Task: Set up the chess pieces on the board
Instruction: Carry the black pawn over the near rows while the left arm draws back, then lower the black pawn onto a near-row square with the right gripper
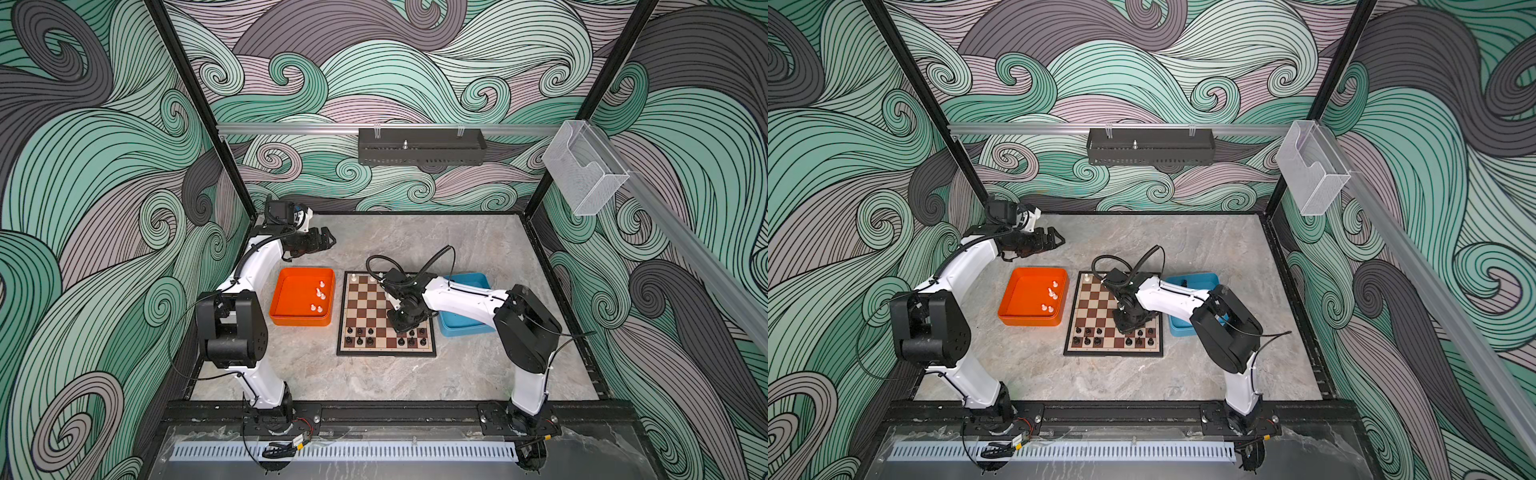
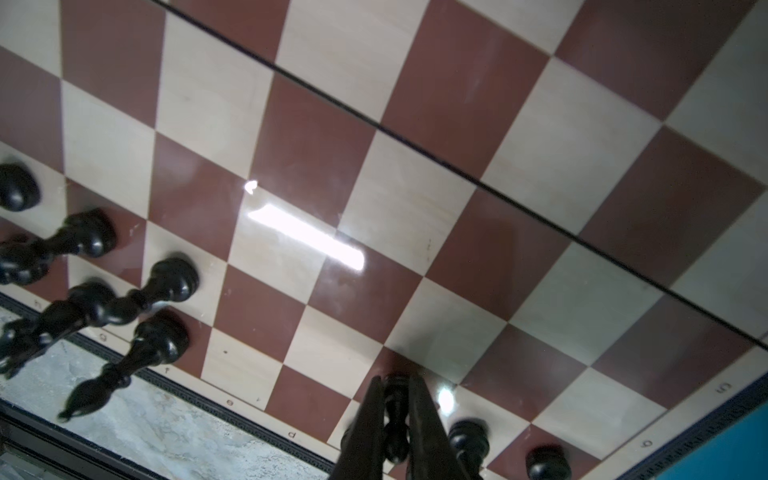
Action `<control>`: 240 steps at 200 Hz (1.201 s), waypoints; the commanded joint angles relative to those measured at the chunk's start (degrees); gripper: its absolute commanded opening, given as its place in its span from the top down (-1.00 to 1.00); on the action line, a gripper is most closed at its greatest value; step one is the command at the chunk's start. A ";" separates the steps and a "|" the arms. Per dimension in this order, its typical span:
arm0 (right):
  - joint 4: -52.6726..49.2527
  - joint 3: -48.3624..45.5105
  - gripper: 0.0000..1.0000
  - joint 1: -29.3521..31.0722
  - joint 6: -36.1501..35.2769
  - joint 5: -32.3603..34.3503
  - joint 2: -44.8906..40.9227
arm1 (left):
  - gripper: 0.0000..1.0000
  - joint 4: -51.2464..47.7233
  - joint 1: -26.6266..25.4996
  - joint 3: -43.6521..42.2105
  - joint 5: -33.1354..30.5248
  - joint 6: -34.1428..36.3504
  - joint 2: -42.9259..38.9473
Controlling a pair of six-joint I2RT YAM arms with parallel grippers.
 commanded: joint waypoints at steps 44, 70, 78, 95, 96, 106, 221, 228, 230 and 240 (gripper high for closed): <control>-0.24 -1.00 0.72 0.26 1.25 1.03 0.19 | -0.88 0.16 0.58 0.89 1.17 -0.29 0.40; -0.17 -1.19 0.72 0.26 1.60 1.50 -0.21 | -0.88 0.16 0.59 0.86 1.21 -0.32 0.37; -0.20 -1.29 0.72 0.28 1.60 1.51 -0.22 | -0.88 0.21 0.59 0.89 1.22 -0.29 0.42; -0.21 -1.37 0.72 0.30 1.69 1.62 -0.31 | -0.88 0.21 0.59 0.89 1.22 -0.31 0.50; -0.20 -1.32 0.72 0.28 1.69 1.59 -0.31 | -0.88 0.21 0.59 0.84 1.22 -0.34 0.50; -0.19 -1.43 0.72 0.34 1.72 1.80 -0.39 | -0.89 0.21 0.63 0.87 1.22 -0.36 0.49; -1.37 -1.39 0.72 0.42 2.36 3.13 -0.49 | -0.88 0.30 0.63 0.85 1.39 -0.42 0.48; -1.36 -1.37 0.72 0.43 2.34 3.06 -0.53 | -0.88 0.29 0.67 0.84 1.38 -0.38 0.49; -1.34 -1.39 0.72 0.43 2.31 3.01 -0.50 | -0.88 0.30 0.67 0.88 1.37 -0.42 0.48; -1.27 -1.45 0.72 0.43 2.30 2.76 -0.49 | -0.88 0.31 0.67 0.90 1.47 -0.55 0.48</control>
